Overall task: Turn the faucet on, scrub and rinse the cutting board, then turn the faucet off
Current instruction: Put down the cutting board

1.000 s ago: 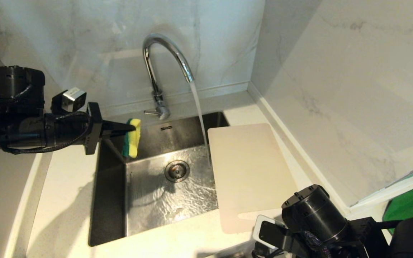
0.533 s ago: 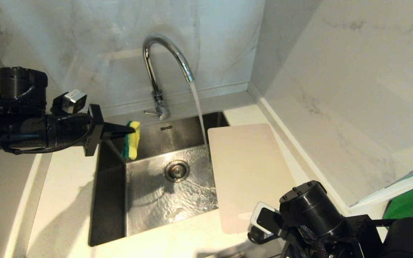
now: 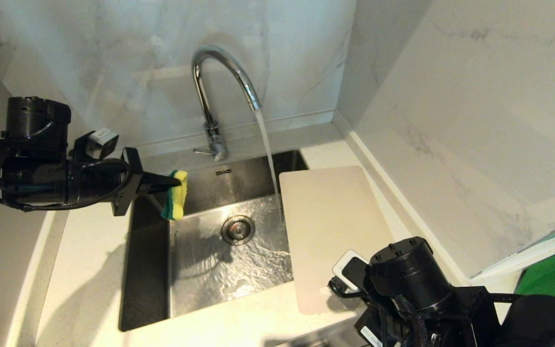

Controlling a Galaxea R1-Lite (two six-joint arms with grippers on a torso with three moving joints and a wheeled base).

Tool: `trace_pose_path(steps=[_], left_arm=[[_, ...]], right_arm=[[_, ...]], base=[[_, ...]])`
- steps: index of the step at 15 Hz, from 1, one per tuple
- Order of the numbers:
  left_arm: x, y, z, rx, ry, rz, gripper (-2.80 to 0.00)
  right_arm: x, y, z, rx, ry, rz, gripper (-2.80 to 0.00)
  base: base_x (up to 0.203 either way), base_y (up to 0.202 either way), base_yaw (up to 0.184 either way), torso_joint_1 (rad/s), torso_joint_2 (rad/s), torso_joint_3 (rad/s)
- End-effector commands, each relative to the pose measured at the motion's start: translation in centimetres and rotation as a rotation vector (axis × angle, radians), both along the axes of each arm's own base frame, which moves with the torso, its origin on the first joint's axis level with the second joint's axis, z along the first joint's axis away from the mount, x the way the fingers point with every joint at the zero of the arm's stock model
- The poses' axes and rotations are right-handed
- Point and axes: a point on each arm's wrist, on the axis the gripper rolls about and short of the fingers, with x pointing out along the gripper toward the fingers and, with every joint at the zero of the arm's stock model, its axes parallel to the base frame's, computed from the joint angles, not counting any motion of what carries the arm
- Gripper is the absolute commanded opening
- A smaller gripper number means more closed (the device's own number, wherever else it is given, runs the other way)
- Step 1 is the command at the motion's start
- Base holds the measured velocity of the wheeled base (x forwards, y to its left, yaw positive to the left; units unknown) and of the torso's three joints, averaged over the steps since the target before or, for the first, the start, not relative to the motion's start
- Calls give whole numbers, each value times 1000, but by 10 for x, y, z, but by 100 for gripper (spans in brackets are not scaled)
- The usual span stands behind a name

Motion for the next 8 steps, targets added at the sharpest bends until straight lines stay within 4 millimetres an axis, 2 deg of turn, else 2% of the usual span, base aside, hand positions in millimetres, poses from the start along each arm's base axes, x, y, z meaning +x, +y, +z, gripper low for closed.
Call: trace_pose_path(steps=[1, 8], left_arm=[[0, 0, 0, -2, 4, 2, -280], [-1, -1, 0, 9, 15, 15, -280]], right_arm=[[1, 1, 1, 35, 1, -25, -280], [16, 13, 9, 224, -116, -60, -280]], base=[[0, 0, 0, 0, 0, 0], [0, 0, 0, 0, 0, 0]])
